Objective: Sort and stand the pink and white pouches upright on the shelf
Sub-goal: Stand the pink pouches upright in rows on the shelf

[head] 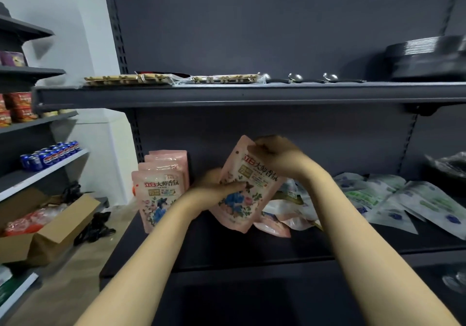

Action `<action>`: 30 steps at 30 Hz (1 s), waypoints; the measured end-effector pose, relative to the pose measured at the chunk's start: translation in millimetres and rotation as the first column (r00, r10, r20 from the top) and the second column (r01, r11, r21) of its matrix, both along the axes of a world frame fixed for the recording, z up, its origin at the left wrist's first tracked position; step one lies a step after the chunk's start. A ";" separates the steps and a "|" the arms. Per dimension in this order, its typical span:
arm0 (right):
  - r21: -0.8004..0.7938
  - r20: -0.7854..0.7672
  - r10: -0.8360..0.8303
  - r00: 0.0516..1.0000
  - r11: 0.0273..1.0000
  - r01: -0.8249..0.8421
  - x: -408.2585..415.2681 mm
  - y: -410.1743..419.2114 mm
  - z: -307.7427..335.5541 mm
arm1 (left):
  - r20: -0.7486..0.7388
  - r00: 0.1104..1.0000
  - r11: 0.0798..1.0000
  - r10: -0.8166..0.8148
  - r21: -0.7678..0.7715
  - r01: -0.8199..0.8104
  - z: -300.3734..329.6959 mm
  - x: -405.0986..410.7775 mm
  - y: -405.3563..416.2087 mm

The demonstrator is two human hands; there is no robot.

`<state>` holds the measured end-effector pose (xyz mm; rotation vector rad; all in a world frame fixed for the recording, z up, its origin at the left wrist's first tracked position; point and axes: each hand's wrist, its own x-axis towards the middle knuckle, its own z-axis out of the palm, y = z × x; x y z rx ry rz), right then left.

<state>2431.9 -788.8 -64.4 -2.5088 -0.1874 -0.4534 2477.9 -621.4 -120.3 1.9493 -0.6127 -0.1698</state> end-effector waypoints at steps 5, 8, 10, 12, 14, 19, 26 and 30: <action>0.400 0.121 -0.060 0.991 0.917 0.006 1.5 6.1 -21.0 | -0.060 0.987 0.964 0.152 -0.212 -0.161 -4.8 -5.9 2.7; 0.720 0.007 0.141 0.990 0.686 -0.103 -3.1 12.2 -40.7 | -0.123 0.963 0.928 0.239 -0.264 -0.264 -2.7 -9.2 11.4; 0.698 -0.137 0.296 0.945 0.706 -0.120 -3.1 18.1 -57.1 | -0.142 0.943 0.907 0.302 -0.261 -0.330 -2.7 -12.0 17.3; 0.726 -0.209 0.379 0.901 0.678 -0.116 -2.5 30.8 -72.3 | -0.176 0.927 0.882 0.331 -0.291 -0.370 -4.1 -15.8 24.2; 0.760 -0.202 0.404 0.892 0.639 -0.117 -0.4 45.7 -82.8 | -0.205 0.919 0.869 0.338 -0.308 -0.388 -7.9 -20.8 34.2; 0.676 -0.144 0.338 0.930 0.720 -0.158 10.4 76.3 -95.0 | -0.178 0.930 0.898 0.322 -0.254 -0.360 -18.7 -29.5 67.1; 0.466 -0.094 0.230 0.969 0.870 -0.161 15.2 124.6 -97.3 | -0.034 0.942 0.942 0.333 0.052 -0.331 -19.3 -26.8 115.4; 0.230 -0.174 0.135 0.975 0.969 -0.093 21.0 151.3 -108.8 | -0.072 0.891 0.881 0.449 0.201 -0.428 -35.6 -18.1 137.3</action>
